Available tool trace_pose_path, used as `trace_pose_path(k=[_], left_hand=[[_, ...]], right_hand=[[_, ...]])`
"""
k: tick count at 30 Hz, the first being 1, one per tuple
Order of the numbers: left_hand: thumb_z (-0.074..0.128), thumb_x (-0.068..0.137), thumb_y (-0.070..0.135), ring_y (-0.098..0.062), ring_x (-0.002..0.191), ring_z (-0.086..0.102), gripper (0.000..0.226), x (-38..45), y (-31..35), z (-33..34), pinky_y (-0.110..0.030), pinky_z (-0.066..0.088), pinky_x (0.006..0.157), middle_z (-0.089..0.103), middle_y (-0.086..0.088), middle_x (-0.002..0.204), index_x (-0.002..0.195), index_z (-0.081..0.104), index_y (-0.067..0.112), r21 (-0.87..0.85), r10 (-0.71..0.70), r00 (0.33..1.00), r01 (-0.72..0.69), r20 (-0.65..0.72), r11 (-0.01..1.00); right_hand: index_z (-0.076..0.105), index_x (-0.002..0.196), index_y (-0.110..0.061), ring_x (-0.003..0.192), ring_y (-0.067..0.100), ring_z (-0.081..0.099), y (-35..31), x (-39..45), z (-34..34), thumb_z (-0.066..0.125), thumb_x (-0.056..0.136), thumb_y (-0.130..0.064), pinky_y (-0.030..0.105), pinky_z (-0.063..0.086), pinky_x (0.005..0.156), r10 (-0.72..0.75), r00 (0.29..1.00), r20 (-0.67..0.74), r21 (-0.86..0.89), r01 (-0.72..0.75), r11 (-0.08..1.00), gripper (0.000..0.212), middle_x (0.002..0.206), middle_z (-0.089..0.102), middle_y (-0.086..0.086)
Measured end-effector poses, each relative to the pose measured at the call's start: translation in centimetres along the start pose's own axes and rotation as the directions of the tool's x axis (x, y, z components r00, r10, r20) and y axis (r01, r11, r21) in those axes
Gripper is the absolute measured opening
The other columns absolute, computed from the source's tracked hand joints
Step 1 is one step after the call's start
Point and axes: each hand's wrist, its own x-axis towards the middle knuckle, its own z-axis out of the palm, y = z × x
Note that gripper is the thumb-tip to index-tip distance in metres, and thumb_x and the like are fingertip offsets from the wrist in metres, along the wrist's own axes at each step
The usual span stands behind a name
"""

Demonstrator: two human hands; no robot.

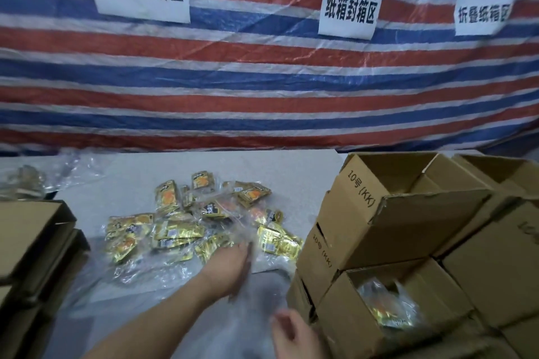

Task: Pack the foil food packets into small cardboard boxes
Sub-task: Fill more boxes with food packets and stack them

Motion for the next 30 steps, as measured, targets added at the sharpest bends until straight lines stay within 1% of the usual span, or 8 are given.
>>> trace_pose_path(k=[4, 8, 11, 13, 18, 23, 27, 30], left_hand=[[0.03, 0.104, 0.026, -0.011, 0.061, 0.055, 0.038, -5.3, 2.2, -5.5, -0.034, 0.046, 0.063, 0.06, -0.004, 0.069, 0.074, 0.051, 0.018, -0.48, -0.08, 0.977, -0.024, -0.196, 0.877], [0.038, 0.102, 0.016, 0.004, 0.053, 0.049, 0.04, -9.6, 4.3, -10.2, -0.018, 0.04, 0.052, 0.057, 0.012, 0.057, 0.063, 0.05, 0.021, -0.692, -0.129, 0.942, -0.13, -0.309, 0.71], [0.034, 0.102, 0.047, 0.008, 0.073, 0.061, 0.04, -12.0, 6.2, -12.0, -0.014, 0.045, 0.059, 0.066, 0.025, 0.079, 0.079, 0.06, 0.027, -0.763, -0.188, 0.911, -0.18, -0.367, 0.621], [0.034, 0.099, 0.052, -0.003, 0.091, 0.065, 0.049, -12.7, 6.8, -12.2, -0.03, 0.053, 0.074, 0.07, 0.011, 0.097, 0.098, 0.066, 0.015, -0.785, -0.239, 0.895, -0.17, -0.375, 0.595], [0.055, 0.096, 0.032, -0.006, 0.089, 0.067, 0.026, -13.8, 7.2, -13.1, -0.021, 0.052, 0.072, 0.072, 0.004, 0.095, 0.119, 0.062, 0.02, -0.92, -0.295, 0.926, -0.113, -0.235, 0.376], [0.064, 0.09, 0.038, -0.005, 0.094, 0.068, 0.015, -16.1, 5.7, -12.6, -0.022, 0.055, 0.08, 0.071, 0.011, 0.097, 0.101, 0.066, 0.029, -0.917, -0.368, 0.873, -0.189, -0.32, 0.35], [0.038, 0.092, 0.06, -0.008, 0.117, 0.056, 0.044, -18.0, 5.1, -8.4, -0.039, 0.043, 0.105, 0.061, 0.015, 0.124, 0.121, 0.059, 0.033, -0.965, -0.512, 0.836, -0.069, -0.194, 0.253], [0.027, 0.1, 0.054, -0.001, 0.11, 0.056, 0.045, -18.1, 6.7, -5.9, -0.031, 0.043, 0.099, 0.054, 0.016, 0.131, 0.133, 0.052, 0.034, -0.998, -0.537, 0.842, -0.016, -0.051, 0.068]], right_hand=[[0.034, 0.149, -0.026, 0.129, 0.007, 0.046, -3.7, 0.3, -1.8, 0.083, 0.078, -0.034, 0.018, 0.04, 0.103, -0.097, 0.984, 0.152, 0.082, 0.085, 0.993, 0.086, 0.143, 0.041, -0.011], [0.001, 0.153, -0.052, 0.138, -0.002, 0.035, -7.5, -0.5, -2.2, 0.085, 0.049, -0.073, 0.025, 0.035, 0.112, -0.25, 0.914, 0.32, -0.065, 0.284, 0.956, 0.135, 0.151, 0.031, -0.028], [0.035, 0.145, -0.056, 0.128, 0.003, 0.055, -8.6, -1.0, -1.3, 0.084, 0.068, -0.057, 0.033, 0.047, 0.107, -0.458, 0.806, 0.374, 0.08, 0.464, 0.882, 0.092, 0.141, 0.054, -0.022], [0.066, 0.126, -0.042, 0.118, 0.022, 0.065, -9.8, -1.8, -1.8, 0.082, 0.075, -0.044, 0.045, 0.052, 0.099, -0.45, 0.834, 0.318, 0.353, 0.337, 0.873, 0.054, 0.13, 0.067, -0.001], [0.046, 0.133, -0.041, 0.104, 0.0, 0.067, -9.5, -3.4, 0.4, 0.086, 0.065, -0.032, 0.016, 0.053, 0.079, -0.42, 0.876, 0.238, 0.291, 0.348, 0.891, 0.08, 0.113, 0.068, -0.026], [0.061, 0.125, -0.021, 0.103, 0.029, 0.07, -9.0, -3.3, -0.6, 0.07, 0.089, -0.016, 0.046, 0.056, 0.088, -0.219, 0.951, 0.221, 0.626, 0.034, 0.779, 0.038, 0.111, 0.073, 0.012], [0.069, 0.109, -0.005, 0.084, 0.03, 0.07, -9.3, -3.7, -1.4, 0.072, 0.072, -0.037, 0.039, 0.055, 0.07, -0.088, 0.937, 0.339, 0.763, -0.219, 0.608, 0.049, 0.101, 0.071, 0.021], [0.074, 0.1, -0.006, 0.082, 0.026, 0.073, -9.4, -4.8, -1.0, 0.068, 0.072, -0.043, 0.035, 0.059, 0.067, -0.074, 0.928, 0.365, 0.788, -0.266, 0.555, 0.047, 0.096, 0.074, 0.016]])
